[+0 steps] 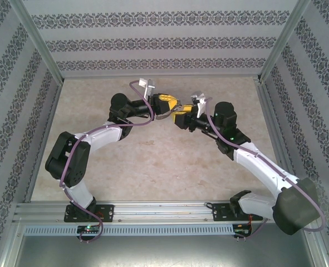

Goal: Put the keys on the keyring

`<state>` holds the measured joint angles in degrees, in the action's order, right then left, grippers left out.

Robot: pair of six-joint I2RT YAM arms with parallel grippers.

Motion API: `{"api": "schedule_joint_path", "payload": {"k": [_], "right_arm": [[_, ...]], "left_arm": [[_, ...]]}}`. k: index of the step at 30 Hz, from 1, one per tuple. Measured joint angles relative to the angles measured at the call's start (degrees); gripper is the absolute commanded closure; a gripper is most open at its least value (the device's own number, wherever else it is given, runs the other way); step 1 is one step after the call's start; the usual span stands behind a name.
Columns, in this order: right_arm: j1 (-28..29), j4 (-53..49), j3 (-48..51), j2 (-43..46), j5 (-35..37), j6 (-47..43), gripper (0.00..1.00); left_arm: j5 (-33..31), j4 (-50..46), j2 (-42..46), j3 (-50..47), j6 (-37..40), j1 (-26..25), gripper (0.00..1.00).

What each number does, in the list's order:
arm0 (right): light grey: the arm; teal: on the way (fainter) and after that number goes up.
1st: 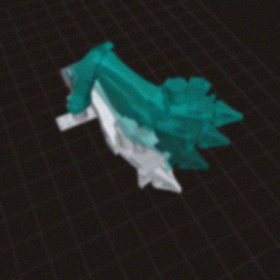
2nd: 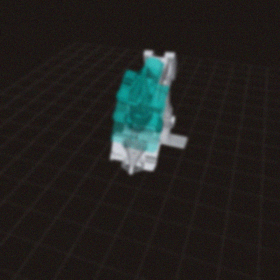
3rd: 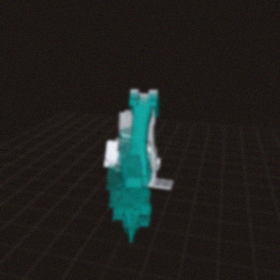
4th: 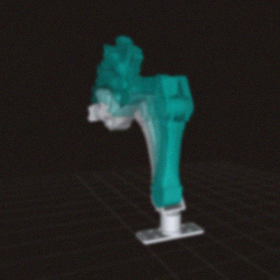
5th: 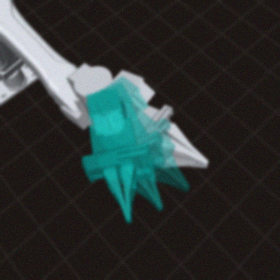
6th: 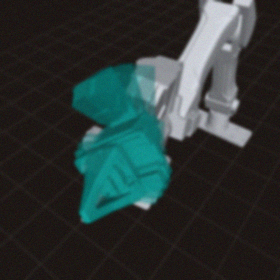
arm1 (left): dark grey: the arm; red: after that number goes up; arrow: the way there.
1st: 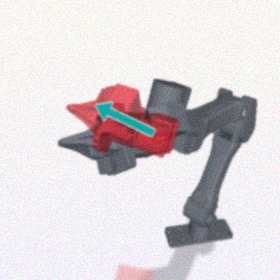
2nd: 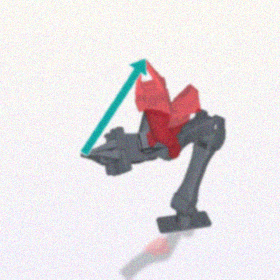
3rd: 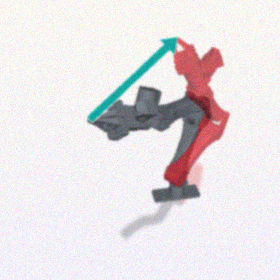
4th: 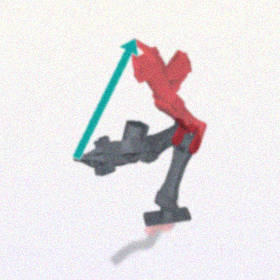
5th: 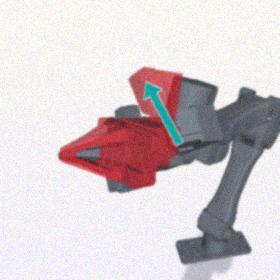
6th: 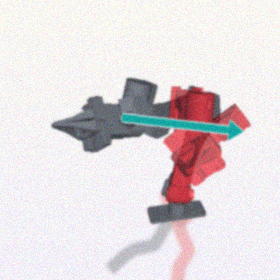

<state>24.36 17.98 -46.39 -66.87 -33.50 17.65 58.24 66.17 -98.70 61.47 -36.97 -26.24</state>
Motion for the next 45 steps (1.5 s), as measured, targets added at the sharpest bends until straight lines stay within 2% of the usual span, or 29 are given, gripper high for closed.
{"api": "schedule_joint_path", "payload": {"k": [9, 17, 21, 33, 45], "right_arm": [[-6.4, 1.2, 2.1, 7.3, -0.5, 0.5, 0.46], [-10.4, 2.6, 4.2, 7.6, -0.9, 1.3, 0.45], [-11.9, 2.9, 4.8, 6.9, -2.2, 1.7, 0.41], [-10.2, 4.6, 5.7, 5.9, -11.7, 0.0, 0.33], [-8.1, 6.5, 5.8, 3.9, -10.9, -1.8, 0.35]], "left_arm": [[3.0, 4.7, -3.2, 1.9, -6.9, 0.1, 1.00], [5.7, 5.1, -3.3, 4.0, -8.8, 0.1, 1.00], [6.7, 5.1, -3.3, 4.4, -9.6, 0.1, 1.00], [10.6, 6.4, -5.2, 8.3, -14.3, 0.1, 1.00], [12.9, 6.8, -5.9, 9.9, -17.7, 0.1, 1.00]]}}
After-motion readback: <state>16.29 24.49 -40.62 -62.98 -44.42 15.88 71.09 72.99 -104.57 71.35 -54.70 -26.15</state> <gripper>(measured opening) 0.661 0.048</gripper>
